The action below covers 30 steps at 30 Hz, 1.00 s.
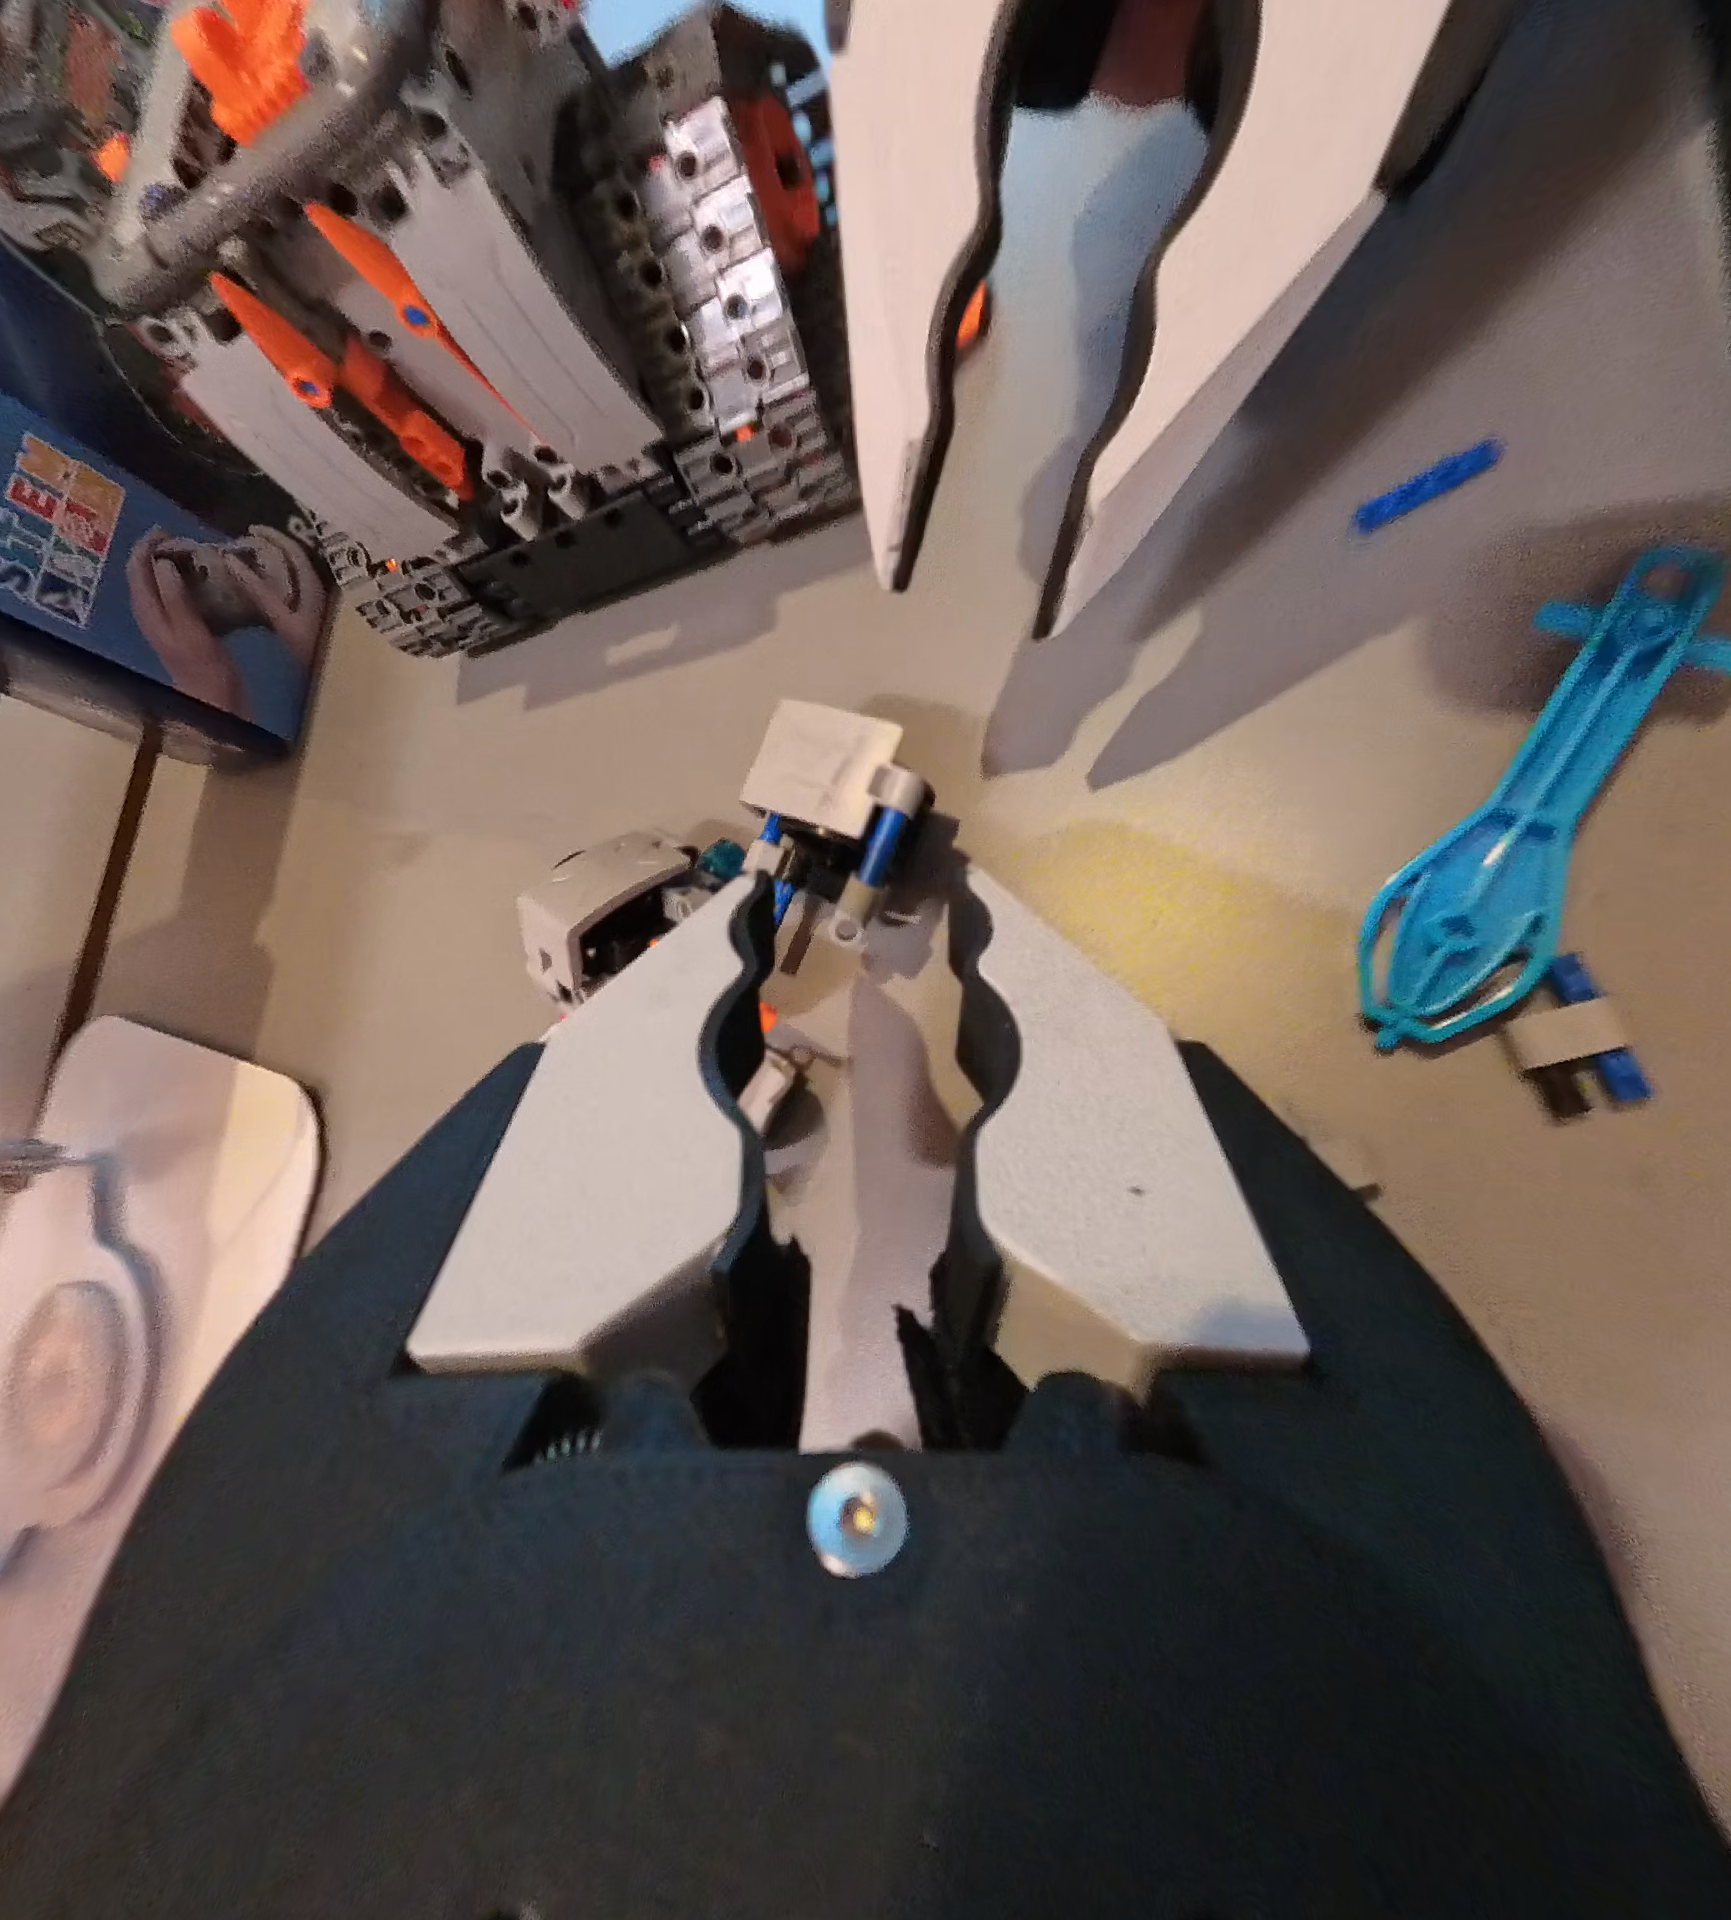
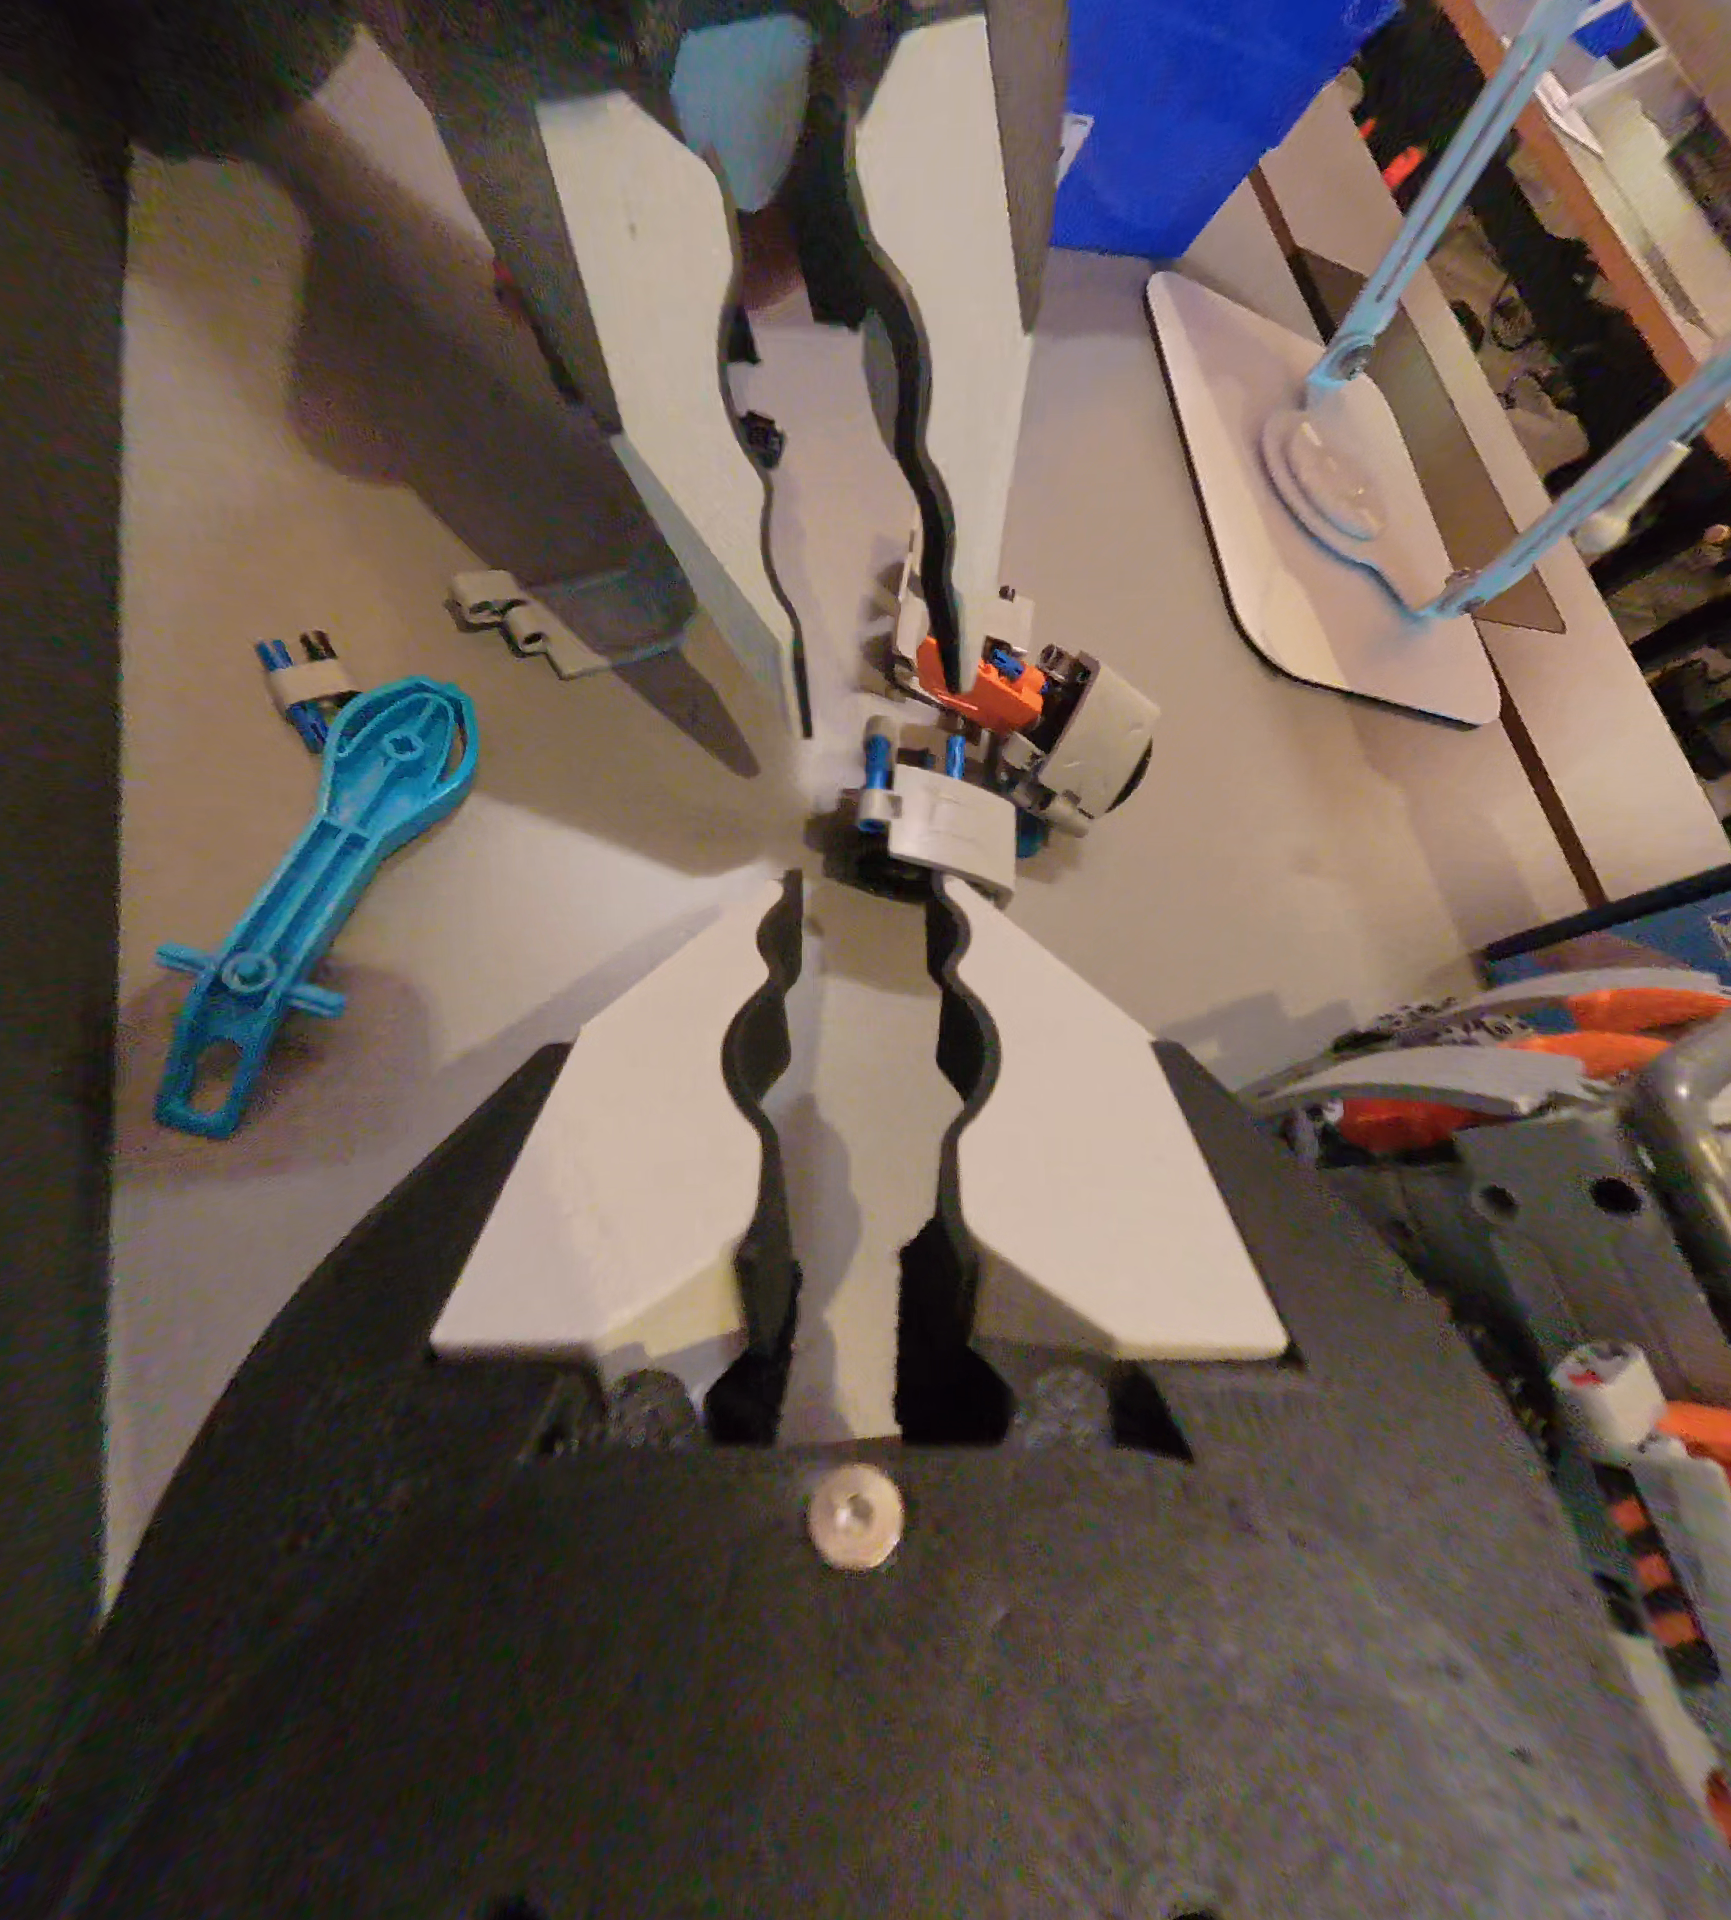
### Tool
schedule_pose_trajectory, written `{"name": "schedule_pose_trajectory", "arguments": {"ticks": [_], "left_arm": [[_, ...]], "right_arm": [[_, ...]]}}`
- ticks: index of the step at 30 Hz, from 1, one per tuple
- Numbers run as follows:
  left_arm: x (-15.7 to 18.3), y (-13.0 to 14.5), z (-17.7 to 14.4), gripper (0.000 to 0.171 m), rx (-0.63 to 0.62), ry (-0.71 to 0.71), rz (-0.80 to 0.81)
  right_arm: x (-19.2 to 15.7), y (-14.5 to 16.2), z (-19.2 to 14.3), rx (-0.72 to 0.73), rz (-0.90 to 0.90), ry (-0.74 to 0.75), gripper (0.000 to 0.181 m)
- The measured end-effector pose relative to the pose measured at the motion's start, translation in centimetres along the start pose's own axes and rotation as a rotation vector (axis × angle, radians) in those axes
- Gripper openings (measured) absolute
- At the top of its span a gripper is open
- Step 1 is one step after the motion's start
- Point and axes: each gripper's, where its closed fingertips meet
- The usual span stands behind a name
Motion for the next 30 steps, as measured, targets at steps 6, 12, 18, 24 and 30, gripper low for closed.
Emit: {"name": "schedule_pose_trajectory", "arguments": {"ticks": [6, 12, 18, 24, 30], "left_arm": [[0.8, 0.3, 1.8, 0.009, -0.038, 0.029, 0.079], [1.4, -0.3, 2.1, 0.001, -0.029, 0.041, 0.111], [2.4, -1.3, 1.1, 0.001, -0.014, 0.107, 0.120], [3.5, -2.5, -0.3, 0.000, 0.052, 0.234, 0.040], [5.0, -2.9, -1.3, 0.000, 0.093, 0.371, 0.009]], "right_arm": [[0.3, 0.0, 1.8, -0.057, -0.076, 0.024, 0.024], [0.3, 0.4, 3.0, -0.126, -0.172, 0.023, 0.027], [0.0, 0.3, 3.0, -0.146, -0.288, -0.003, 0.025], [-1.7, -0.5, 2.4, -0.099, -0.376, -0.100, 0.027], [-3.7, -1.2, 1.8, -0.055, -0.227, -0.280, 0.026]]}}
Point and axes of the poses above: each gripper's, where its closed fingertips meet, z out along the fingers, y out of its underside, x = y × z across the jaws, and after that the axes turned 4 degrees about x, right-handed
